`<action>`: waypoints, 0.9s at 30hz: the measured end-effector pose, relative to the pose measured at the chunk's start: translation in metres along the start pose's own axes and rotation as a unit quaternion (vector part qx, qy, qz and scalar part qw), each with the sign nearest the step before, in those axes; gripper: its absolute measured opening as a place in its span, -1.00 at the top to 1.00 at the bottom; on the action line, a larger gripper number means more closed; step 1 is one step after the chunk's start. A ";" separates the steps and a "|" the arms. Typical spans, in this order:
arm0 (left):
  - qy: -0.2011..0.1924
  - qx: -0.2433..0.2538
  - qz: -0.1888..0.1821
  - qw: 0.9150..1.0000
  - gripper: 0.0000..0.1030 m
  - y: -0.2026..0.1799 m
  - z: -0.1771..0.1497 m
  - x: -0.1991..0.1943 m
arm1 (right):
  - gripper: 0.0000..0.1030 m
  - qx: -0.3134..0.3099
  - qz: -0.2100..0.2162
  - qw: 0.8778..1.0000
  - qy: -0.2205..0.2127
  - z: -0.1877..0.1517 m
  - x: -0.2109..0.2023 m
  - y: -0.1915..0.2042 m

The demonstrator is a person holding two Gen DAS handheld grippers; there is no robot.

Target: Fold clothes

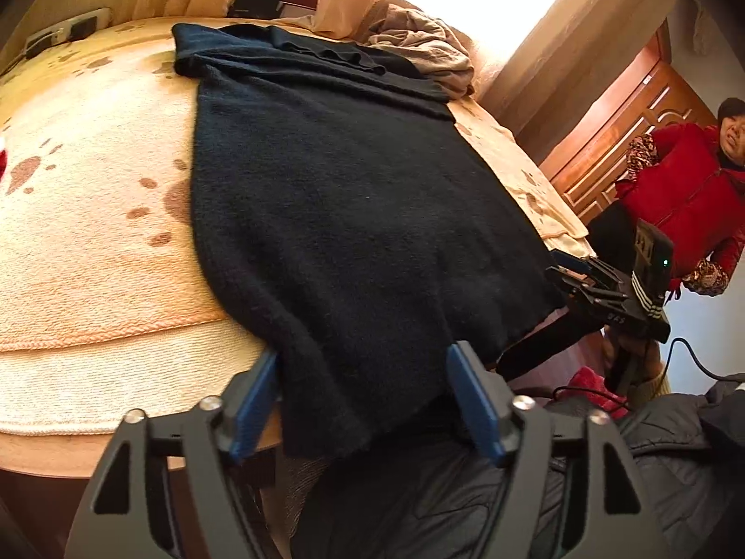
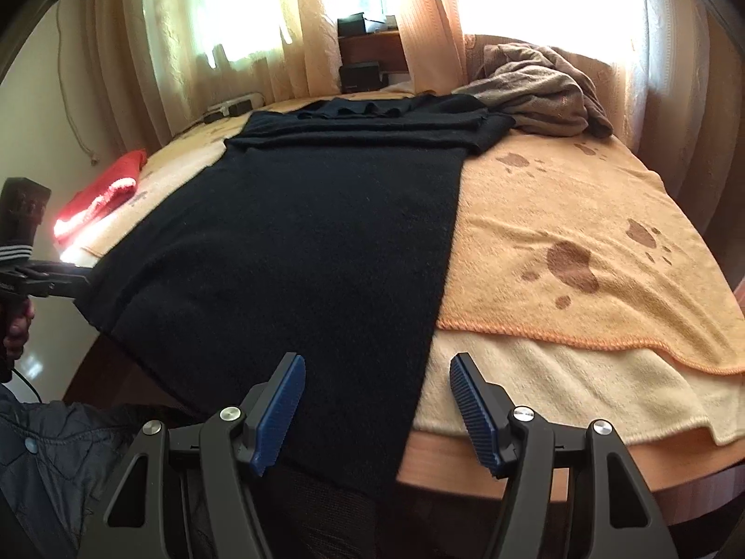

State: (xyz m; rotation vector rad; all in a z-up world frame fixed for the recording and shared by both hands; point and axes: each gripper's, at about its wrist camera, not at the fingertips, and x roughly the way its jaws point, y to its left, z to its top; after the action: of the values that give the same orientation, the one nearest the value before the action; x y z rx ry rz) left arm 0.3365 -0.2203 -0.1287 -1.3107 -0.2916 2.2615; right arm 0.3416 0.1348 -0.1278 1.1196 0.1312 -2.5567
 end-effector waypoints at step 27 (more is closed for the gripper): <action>-0.017 -0.071 -0.014 0.997 0.73 0.026 -0.004 -0.005 | 0.61 0.012 0.042 0.999 0.005 0.001 -0.005 0.006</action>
State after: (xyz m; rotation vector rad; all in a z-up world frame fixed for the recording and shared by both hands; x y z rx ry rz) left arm 0.3339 -0.2459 -0.1382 -1.3322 -0.4872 2.2769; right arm 0.3457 0.1302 -0.1231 1.1215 0.0555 -2.4855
